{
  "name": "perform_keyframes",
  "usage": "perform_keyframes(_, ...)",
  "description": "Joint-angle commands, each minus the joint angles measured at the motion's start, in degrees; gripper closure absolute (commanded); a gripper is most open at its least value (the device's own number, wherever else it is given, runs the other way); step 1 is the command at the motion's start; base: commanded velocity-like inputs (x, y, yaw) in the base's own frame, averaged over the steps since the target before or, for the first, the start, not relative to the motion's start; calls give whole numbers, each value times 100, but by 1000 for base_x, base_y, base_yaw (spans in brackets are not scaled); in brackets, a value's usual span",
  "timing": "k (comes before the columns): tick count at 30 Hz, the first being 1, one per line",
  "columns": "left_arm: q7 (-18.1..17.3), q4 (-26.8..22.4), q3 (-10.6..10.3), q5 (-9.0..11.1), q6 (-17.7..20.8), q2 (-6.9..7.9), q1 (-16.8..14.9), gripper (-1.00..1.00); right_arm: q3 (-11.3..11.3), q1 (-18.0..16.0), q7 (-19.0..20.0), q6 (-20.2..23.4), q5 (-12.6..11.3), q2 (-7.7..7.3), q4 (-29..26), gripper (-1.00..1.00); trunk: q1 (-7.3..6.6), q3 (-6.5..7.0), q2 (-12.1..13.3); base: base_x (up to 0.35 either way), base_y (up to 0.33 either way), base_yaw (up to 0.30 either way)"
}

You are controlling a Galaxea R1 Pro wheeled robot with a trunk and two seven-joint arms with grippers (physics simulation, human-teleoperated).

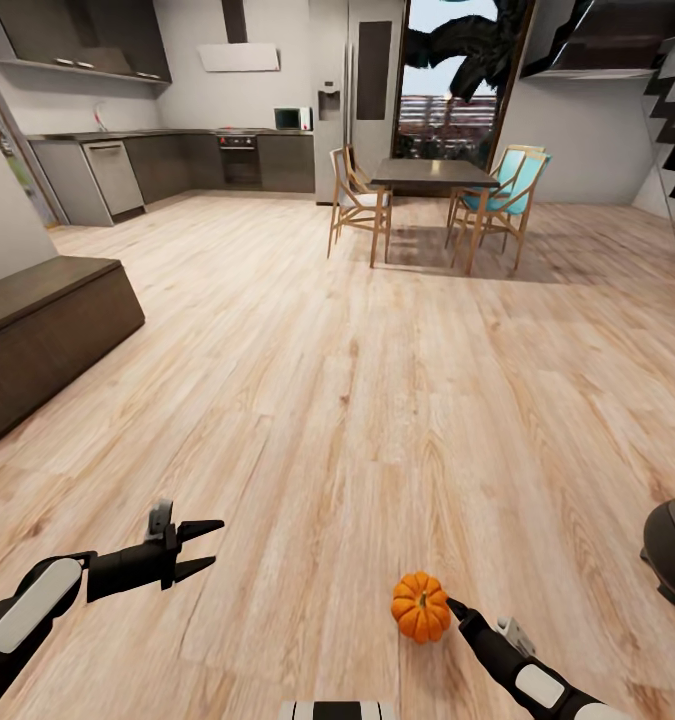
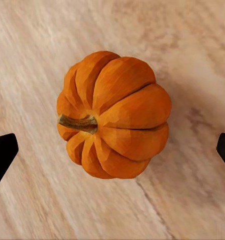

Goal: Place each of the two pumpkins and all three candles from the living room inside a cabinet in the living room (use any cabinet), then make sure every cabinet is closed, and position the cauldron so it is next to a table in the living room.

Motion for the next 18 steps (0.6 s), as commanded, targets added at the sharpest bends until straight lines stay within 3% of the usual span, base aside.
perform_keyframes(1,-41,4,-10,-20,2,5,-5,-100,42,-2,19,12,-58,0,2,-100,-1,-4,-2,37,-18,0)
perform_keyframes(9,-41,5,-6,-11,2,13,-5,-100,42,-2,21,-1,-57,3,-2,-100,-1,-4,-2,8,-4,0)
perform_keyframes(18,-41,-3,-5,49,2,14,-5,-100,47,-2,48,-9,-57,3,-9,-100,23,-204,-14,0,0,0)
